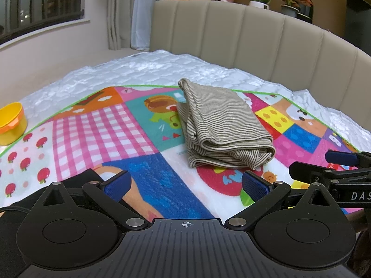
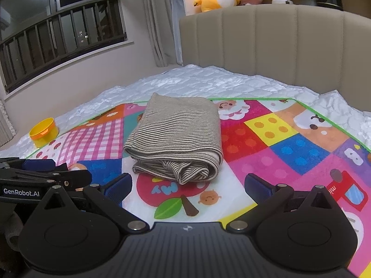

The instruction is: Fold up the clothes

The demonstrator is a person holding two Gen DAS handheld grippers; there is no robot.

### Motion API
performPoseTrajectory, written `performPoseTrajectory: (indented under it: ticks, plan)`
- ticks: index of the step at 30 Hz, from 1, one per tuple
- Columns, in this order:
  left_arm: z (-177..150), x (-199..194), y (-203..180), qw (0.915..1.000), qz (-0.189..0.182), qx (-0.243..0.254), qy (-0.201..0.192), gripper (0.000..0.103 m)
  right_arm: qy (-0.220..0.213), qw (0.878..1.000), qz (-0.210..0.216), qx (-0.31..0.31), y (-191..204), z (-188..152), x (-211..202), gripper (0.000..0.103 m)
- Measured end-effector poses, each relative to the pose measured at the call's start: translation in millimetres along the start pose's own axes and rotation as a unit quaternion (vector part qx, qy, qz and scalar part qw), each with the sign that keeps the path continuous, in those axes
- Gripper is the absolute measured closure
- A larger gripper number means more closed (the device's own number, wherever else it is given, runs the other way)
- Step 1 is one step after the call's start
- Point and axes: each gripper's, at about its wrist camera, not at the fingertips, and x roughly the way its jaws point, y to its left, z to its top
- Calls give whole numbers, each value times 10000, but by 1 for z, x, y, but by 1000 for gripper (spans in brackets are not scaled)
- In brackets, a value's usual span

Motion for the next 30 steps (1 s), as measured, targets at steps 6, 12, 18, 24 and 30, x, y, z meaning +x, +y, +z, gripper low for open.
performPoseTrajectory:
  ticks: [6,12,18,24,30]
  plan:
    - [0,-1,0,10000,-25,5,-30,0,12,10000,14,-12,0,0,-1,0]
    - [1,-3,0,9999,-37,28,-108,0,1,10000,11,-13,0,0,-1,0]
    - [1,-8,-4,9995,-33,199,-240,0,-26,10000,1,11,-1,0,-1,0]
    - [2,-8,-2,9995,-40,197,-251,0,10,10000,-58,-10,0,-1,0,0]
    - [1,-8,-3,9996,-38,211,-190,0,-35,10000,-41,-19,0,-1,-3,0]
